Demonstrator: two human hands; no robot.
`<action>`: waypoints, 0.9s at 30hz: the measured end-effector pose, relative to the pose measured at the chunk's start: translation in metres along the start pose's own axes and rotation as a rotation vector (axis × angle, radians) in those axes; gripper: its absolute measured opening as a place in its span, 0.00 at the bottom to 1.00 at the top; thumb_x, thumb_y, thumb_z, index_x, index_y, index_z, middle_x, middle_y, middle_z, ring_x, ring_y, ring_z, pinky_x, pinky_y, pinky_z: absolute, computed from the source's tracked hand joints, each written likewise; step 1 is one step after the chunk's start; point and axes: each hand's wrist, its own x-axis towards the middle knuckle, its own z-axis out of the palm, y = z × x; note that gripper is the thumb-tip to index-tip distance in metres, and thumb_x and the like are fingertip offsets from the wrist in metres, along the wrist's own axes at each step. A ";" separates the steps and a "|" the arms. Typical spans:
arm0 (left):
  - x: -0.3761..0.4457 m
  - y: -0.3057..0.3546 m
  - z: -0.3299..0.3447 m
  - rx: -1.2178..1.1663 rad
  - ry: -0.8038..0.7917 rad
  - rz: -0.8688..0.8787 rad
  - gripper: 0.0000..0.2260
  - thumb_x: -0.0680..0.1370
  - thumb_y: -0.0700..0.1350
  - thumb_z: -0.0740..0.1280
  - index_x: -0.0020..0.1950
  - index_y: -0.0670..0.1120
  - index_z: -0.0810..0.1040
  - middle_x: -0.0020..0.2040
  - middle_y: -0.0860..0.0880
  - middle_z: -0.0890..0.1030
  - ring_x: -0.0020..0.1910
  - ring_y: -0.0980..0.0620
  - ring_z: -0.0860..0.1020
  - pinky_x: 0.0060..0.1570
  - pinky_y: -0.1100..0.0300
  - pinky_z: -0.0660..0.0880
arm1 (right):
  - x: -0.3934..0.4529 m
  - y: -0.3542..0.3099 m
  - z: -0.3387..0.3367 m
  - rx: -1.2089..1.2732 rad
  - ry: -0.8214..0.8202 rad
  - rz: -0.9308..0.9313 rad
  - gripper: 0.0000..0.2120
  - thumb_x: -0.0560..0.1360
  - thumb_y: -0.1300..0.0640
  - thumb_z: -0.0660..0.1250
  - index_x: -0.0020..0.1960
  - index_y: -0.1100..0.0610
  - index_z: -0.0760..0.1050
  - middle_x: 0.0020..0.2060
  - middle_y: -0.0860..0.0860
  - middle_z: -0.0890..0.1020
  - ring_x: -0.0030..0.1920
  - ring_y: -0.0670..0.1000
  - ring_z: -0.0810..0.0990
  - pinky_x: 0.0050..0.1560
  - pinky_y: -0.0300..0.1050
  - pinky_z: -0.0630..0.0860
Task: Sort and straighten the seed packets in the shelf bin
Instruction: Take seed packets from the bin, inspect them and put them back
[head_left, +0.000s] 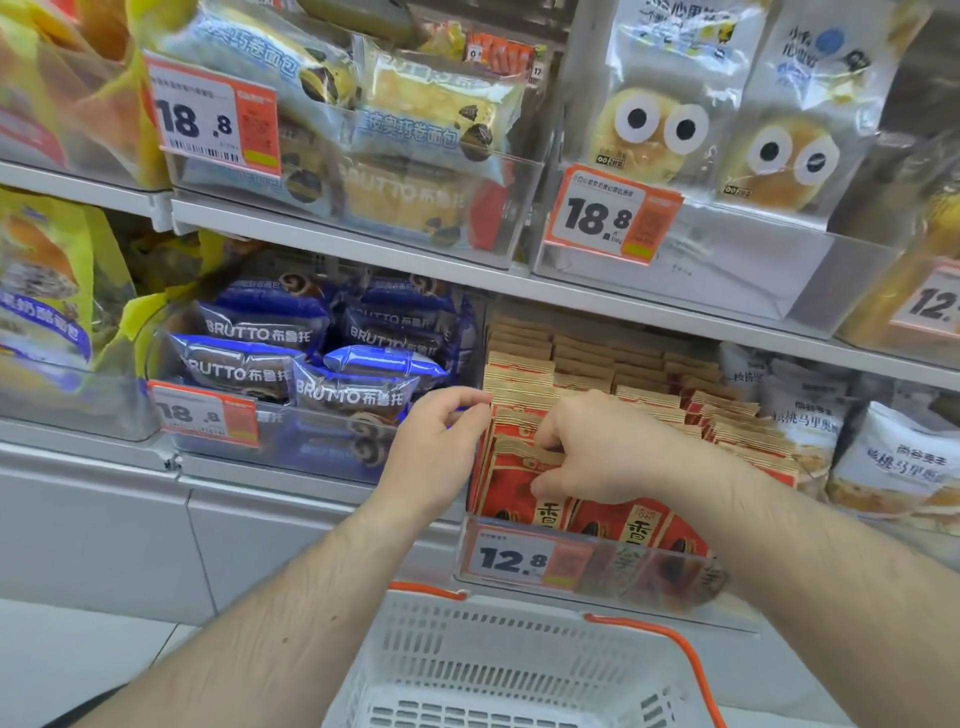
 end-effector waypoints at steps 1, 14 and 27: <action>0.001 -0.001 0.001 0.000 -0.010 -0.006 0.09 0.78 0.50 0.64 0.53 0.52 0.82 0.56 0.51 0.82 0.53 0.57 0.80 0.60 0.49 0.77 | 0.002 0.003 -0.005 0.084 0.033 0.004 0.17 0.70 0.43 0.74 0.31 0.52 0.75 0.29 0.44 0.77 0.32 0.45 0.76 0.33 0.42 0.72; 0.010 0.002 0.010 -0.055 0.019 -0.161 0.11 0.83 0.46 0.62 0.63 0.57 0.78 0.56 0.59 0.81 0.57 0.58 0.78 0.63 0.53 0.75 | 0.071 0.020 -0.010 -0.082 0.053 -0.130 0.11 0.76 0.47 0.69 0.41 0.54 0.79 0.36 0.48 0.80 0.40 0.50 0.78 0.42 0.45 0.75; 0.004 0.010 0.011 -0.079 0.027 -0.091 0.29 0.84 0.44 0.58 0.29 0.69 0.80 0.35 0.71 0.80 0.38 0.74 0.76 0.47 0.65 0.72 | 0.030 0.009 -0.025 0.111 0.149 -0.155 0.13 0.70 0.41 0.72 0.40 0.50 0.81 0.36 0.45 0.82 0.39 0.44 0.80 0.39 0.42 0.77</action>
